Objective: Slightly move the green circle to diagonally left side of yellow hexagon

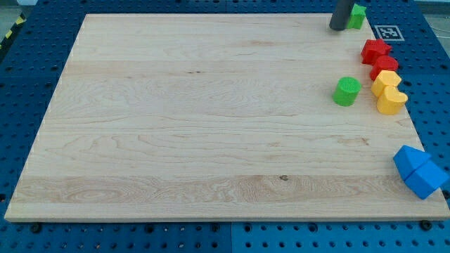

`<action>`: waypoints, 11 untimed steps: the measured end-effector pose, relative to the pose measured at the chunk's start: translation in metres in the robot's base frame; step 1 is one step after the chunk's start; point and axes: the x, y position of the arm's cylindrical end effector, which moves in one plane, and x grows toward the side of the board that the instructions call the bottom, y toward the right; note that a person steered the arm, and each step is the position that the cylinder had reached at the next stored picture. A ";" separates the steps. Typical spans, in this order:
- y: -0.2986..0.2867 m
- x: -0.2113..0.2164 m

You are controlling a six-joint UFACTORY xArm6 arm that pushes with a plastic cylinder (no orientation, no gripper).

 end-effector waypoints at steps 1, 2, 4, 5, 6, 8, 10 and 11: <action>-0.011 0.035; -0.011 0.050; -0.011 0.100; -0.009 0.119; -0.009 0.131; -0.009 0.164; -0.005 0.206; 0.017 0.210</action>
